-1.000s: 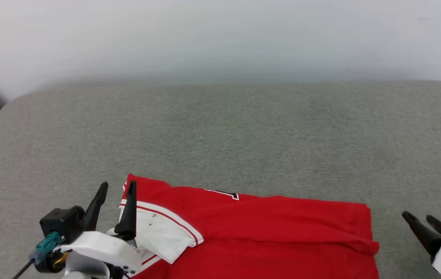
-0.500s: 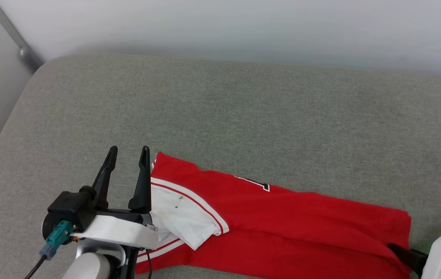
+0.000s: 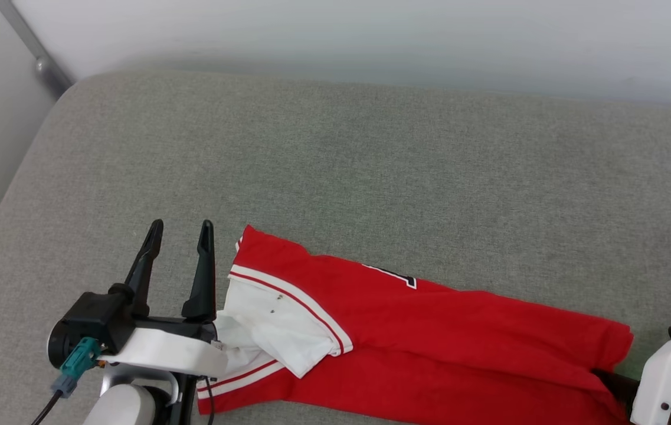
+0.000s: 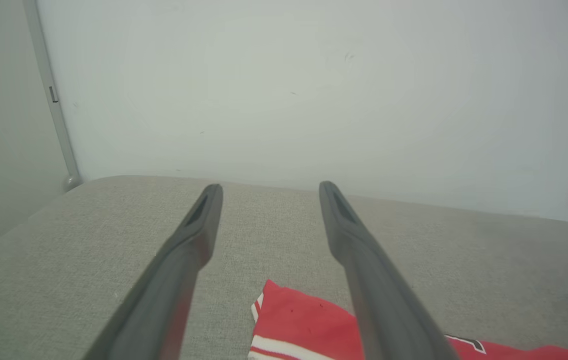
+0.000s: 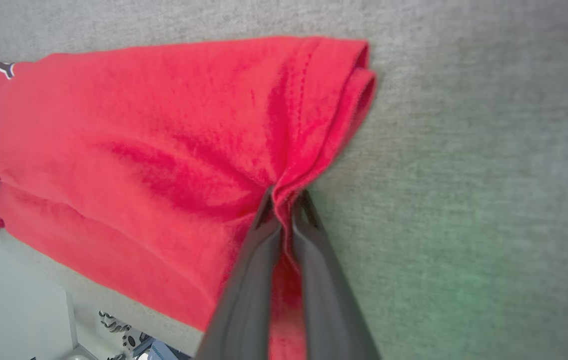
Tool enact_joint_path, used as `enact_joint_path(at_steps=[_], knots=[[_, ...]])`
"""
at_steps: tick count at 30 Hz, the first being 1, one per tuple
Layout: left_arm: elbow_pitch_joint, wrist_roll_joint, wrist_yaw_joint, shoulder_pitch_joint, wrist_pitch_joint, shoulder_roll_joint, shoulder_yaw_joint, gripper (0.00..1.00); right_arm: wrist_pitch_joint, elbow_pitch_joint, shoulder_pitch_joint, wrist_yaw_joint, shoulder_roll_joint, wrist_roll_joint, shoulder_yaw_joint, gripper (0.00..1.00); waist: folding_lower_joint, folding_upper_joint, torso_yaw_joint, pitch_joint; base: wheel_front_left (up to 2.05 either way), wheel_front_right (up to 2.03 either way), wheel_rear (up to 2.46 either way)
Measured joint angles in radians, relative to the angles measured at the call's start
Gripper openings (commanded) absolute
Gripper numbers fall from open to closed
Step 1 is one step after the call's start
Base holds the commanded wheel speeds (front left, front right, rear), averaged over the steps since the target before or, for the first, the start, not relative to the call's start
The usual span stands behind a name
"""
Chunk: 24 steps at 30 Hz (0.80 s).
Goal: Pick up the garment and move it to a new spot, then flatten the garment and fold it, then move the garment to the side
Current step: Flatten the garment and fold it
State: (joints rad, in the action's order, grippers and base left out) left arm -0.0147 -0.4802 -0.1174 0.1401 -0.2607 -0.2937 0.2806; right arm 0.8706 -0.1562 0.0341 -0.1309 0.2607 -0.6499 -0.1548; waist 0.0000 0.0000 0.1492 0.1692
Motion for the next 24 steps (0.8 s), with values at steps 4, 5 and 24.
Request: enact_joint_path(at_steps=[4, 5, 24], knots=[[0.016, 0.016, 0.003, -0.014, -0.001, -0.013, -0.007, 1.0, -0.004, 0.0, 0.021, 0.0, 0.019, 0.003, 0.004, 0.0, 0.0, 0.0, -0.019, -0.014, 0.0, 0.0, 0.0], [0.018, 0.021, 0.002, -0.014, -0.001, -0.015, -0.007, 1.0, -0.009, 0.0, 0.031, 0.0, 0.027, 0.004, 0.002, 0.0, 0.0, 0.0, -0.025, -0.017, 0.0, 0.0, 0.0], [-0.005, 0.045, -0.038, -0.047, 0.033, -0.033, 0.012, 1.0, 0.161, -0.035, 0.159, 0.0, 0.055, 0.062, -0.36, 0.0, 0.0, 0.0, -0.169, -0.056, 0.0, 0.0, 0.0]])
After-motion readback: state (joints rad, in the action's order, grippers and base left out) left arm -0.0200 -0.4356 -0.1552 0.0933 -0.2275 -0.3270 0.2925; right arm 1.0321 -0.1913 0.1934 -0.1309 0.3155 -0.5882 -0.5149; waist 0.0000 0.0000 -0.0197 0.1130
